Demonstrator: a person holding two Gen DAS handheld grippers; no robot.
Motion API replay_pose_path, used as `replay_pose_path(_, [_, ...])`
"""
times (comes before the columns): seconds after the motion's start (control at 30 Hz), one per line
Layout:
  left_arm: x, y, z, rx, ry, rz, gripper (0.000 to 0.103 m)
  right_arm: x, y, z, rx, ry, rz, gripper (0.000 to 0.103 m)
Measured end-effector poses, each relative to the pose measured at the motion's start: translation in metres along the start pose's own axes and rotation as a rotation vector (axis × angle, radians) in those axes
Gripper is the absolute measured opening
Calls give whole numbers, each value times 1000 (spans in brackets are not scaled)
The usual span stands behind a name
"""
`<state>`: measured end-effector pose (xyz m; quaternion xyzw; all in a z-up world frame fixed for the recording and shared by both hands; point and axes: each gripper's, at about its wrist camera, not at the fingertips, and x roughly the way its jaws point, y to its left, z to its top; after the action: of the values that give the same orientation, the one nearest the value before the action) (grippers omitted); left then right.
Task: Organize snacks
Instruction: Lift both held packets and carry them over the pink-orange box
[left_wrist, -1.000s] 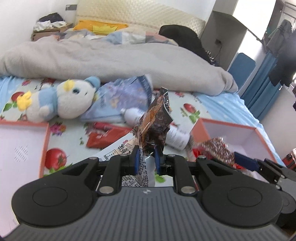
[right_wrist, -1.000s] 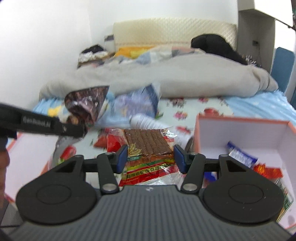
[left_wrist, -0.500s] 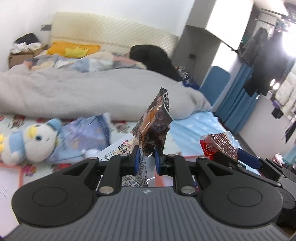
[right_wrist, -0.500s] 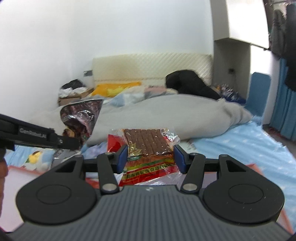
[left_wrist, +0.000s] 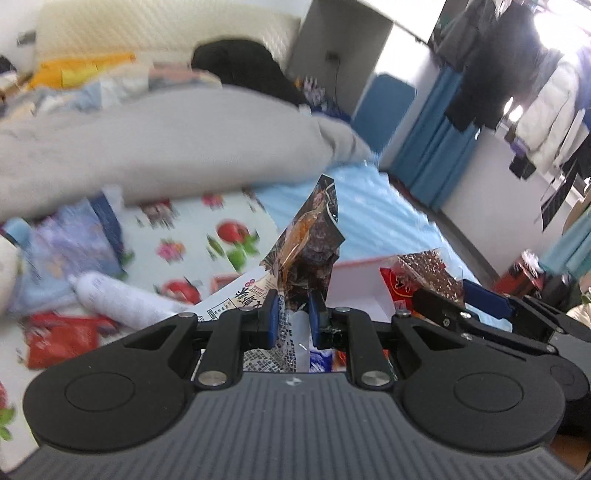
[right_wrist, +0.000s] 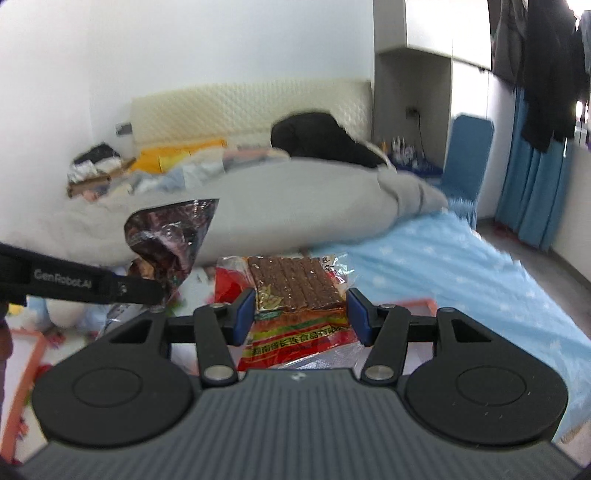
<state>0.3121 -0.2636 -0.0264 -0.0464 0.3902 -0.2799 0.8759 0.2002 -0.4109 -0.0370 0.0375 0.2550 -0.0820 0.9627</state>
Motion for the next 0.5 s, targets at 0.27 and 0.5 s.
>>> replay_pose_path(0.27, [78, -4, -14, 4, 186, -38, 20, 35, -29, -29, 24, 178, -8, 56])
replay_pose_path(0.5, [113, -3, -25, 48, 293, -27, 20, 56, -40, -62, 30, 314, -17, 56])
